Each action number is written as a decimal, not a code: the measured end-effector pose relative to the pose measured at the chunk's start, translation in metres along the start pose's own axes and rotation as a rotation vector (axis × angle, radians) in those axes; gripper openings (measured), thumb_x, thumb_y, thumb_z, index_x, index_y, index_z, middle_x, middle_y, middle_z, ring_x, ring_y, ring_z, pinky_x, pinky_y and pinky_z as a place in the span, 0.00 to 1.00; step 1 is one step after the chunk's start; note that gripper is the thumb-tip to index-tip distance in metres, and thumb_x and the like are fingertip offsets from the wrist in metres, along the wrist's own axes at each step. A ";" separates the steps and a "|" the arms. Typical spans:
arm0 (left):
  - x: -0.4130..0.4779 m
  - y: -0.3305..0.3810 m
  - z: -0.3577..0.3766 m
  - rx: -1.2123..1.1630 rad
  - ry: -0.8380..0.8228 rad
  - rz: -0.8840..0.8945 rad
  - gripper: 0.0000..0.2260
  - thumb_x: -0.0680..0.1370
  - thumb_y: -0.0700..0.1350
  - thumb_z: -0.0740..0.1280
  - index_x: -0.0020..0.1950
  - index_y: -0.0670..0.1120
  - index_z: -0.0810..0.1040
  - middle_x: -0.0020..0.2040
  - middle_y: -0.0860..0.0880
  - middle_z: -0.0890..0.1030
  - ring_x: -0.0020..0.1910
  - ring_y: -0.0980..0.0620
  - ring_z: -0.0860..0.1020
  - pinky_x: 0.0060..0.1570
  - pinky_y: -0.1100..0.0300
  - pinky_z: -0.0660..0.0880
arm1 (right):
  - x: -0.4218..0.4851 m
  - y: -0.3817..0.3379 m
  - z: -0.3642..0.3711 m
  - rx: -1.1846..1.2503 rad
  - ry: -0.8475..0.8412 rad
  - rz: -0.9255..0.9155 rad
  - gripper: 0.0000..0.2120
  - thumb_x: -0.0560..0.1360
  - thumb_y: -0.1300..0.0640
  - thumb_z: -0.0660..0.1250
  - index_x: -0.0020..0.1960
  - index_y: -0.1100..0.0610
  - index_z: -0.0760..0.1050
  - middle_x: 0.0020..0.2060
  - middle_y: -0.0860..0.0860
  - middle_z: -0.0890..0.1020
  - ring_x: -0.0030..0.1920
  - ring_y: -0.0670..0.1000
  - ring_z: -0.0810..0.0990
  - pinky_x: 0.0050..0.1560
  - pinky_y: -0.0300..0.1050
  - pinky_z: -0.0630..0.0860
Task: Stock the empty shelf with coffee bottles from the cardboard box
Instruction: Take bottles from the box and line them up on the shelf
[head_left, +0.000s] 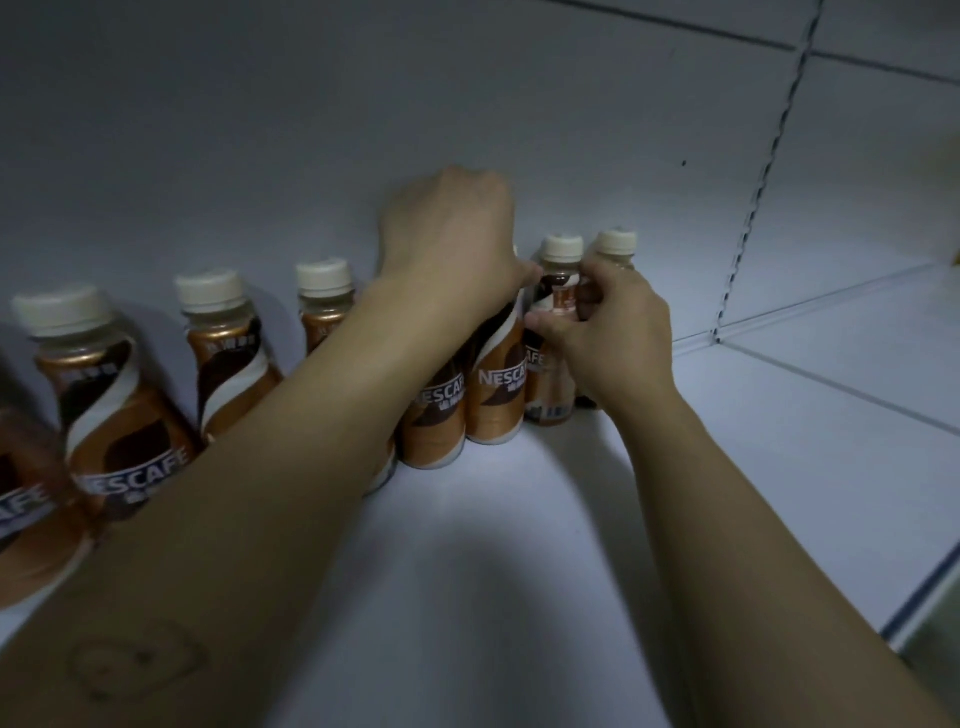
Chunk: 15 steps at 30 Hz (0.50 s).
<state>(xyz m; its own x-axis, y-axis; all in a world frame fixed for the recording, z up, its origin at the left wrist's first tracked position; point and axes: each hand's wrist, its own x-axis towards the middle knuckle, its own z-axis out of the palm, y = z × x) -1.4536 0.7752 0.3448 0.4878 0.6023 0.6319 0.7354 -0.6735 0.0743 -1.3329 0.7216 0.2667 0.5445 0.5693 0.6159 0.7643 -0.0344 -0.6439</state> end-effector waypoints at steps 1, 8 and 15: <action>-0.002 0.001 0.000 0.033 0.034 -0.002 0.21 0.68 0.62 0.71 0.32 0.47 0.67 0.31 0.47 0.70 0.35 0.45 0.75 0.33 0.55 0.70 | 0.000 0.000 0.000 0.001 0.010 0.001 0.25 0.64 0.48 0.77 0.59 0.51 0.78 0.52 0.50 0.81 0.51 0.51 0.79 0.49 0.43 0.73; -0.004 -0.007 -0.015 -0.165 -0.248 0.081 0.26 0.68 0.54 0.75 0.63 0.49 0.76 0.57 0.46 0.80 0.52 0.46 0.78 0.50 0.53 0.75 | -0.004 -0.001 0.001 0.020 0.035 0.029 0.25 0.66 0.47 0.76 0.61 0.51 0.77 0.51 0.49 0.82 0.49 0.48 0.78 0.47 0.42 0.72; -0.008 -0.004 -0.010 -0.180 -0.142 0.080 0.19 0.71 0.49 0.74 0.60 0.48 0.78 0.56 0.45 0.80 0.52 0.46 0.78 0.50 0.54 0.74 | -0.005 0.000 0.002 -0.007 0.035 0.076 0.22 0.65 0.44 0.76 0.55 0.51 0.79 0.47 0.48 0.83 0.47 0.50 0.80 0.44 0.42 0.70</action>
<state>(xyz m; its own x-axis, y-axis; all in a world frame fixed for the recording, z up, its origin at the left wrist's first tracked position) -1.4652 0.7688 0.3472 0.6118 0.5897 0.5271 0.6023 -0.7793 0.1728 -1.3361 0.7205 0.2632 0.6130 0.5354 0.5810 0.7225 -0.0822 -0.6865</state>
